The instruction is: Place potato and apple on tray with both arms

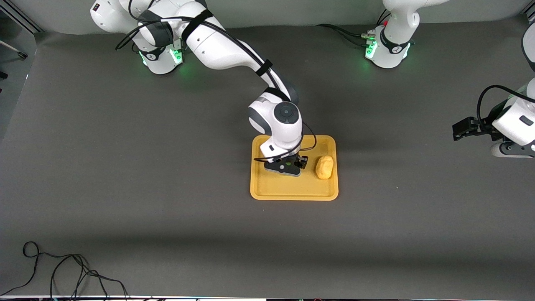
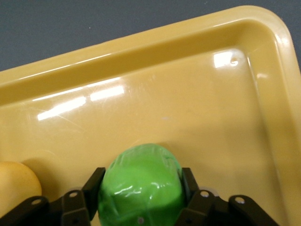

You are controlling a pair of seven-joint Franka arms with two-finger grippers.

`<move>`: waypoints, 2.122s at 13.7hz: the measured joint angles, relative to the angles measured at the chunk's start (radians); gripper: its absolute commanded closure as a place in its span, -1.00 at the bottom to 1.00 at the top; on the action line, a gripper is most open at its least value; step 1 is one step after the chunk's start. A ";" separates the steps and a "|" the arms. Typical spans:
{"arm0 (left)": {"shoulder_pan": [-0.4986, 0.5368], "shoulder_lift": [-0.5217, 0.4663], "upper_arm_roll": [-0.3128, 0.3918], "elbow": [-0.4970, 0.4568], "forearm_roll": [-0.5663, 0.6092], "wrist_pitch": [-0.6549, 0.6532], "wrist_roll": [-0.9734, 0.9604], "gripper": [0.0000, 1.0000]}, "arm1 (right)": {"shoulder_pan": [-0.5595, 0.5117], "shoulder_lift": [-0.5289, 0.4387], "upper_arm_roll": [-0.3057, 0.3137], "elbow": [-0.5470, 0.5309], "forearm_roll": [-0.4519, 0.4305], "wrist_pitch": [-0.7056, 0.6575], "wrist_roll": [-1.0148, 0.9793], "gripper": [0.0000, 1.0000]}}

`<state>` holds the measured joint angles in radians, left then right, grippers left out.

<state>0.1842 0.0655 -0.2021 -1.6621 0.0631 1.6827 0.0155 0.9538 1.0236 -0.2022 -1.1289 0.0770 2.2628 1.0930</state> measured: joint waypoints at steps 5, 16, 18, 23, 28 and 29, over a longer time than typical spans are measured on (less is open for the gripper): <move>0.008 -0.005 0.031 0.027 0.001 0.000 0.000 -1.00 | -0.010 -0.093 -0.018 0.068 0.000 -0.174 0.000 -1.00; -0.187 -0.018 0.254 0.029 -0.014 -0.001 0.019 -1.00 | -0.256 -0.725 -0.036 -0.231 -0.003 -0.642 -0.383 -1.00; -0.187 -0.018 0.258 0.029 -0.015 -0.001 0.031 -1.00 | -0.368 -0.828 -0.024 -0.335 -0.003 -0.642 -0.499 -1.00; -0.188 -0.018 0.261 0.025 -0.015 -0.005 0.069 -1.00 | -0.733 -0.945 0.091 -0.476 -0.007 -0.634 -0.784 -1.00; -0.192 -0.018 0.261 0.025 -0.015 -0.001 0.083 -1.00 | -0.890 -0.952 0.094 -0.488 -0.007 -0.632 -0.947 -1.00; -0.193 -0.018 0.260 0.025 -0.015 -0.001 0.085 -1.00 | -0.890 -0.956 0.093 -0.488 -0.007 -0.633 -0.947 -1.00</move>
<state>-0.0086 0.0472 0.0583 -1.6373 0.0482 1.6819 0.1004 0.0633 0.0677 -0.1087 -1.6169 0.0696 1.6294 0.1461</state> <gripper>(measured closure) 0.000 0.000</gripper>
